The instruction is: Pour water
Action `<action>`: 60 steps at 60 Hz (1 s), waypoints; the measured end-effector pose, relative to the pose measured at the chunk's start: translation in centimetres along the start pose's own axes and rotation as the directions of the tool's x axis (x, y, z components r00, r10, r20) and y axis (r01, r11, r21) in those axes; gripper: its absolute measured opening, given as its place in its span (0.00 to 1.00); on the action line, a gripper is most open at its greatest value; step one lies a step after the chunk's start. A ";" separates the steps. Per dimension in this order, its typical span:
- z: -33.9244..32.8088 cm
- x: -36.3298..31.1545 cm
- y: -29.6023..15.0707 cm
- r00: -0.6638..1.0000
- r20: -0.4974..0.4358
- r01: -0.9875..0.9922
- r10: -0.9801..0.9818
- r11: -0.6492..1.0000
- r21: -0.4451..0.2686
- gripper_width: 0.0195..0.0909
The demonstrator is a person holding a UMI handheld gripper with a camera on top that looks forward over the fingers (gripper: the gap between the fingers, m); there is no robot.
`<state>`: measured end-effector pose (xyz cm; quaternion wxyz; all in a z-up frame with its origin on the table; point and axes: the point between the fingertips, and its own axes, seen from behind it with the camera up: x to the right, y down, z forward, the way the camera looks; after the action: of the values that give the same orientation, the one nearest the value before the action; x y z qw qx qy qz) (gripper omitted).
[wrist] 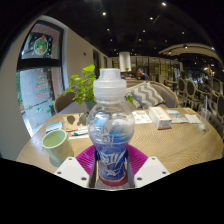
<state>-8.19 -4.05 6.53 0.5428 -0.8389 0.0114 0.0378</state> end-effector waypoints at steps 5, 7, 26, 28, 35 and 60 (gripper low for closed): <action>0.0 0.1 0.3 1.000 0.002 0.009 -0.009 1.000 -0.029 0.44; -0.1 0.1 0.5 1.000 -0.002 0.013 -0.013 0.998 -0.064 0.52; -10.7 -0.2 -1.2 0.997 -0.066 0.014 -0.030 0.975 -0.221 0.92; -12.4 -0.4 -1.7 0.997 -0.074 0.017 -0.036 0.972 -0.234 0.92; -18.5 -1.4 -3.4 0.993 -0.092 0.043 -0.068 0.968 -0.248 0.92; -27.0 -3.9 -5.5 0.992 -0.113 0.033 -0.060 0.973 -0.228 0.92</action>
<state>-10.39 -26.54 22.81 0.4433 -0.8958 0.0196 -0.0240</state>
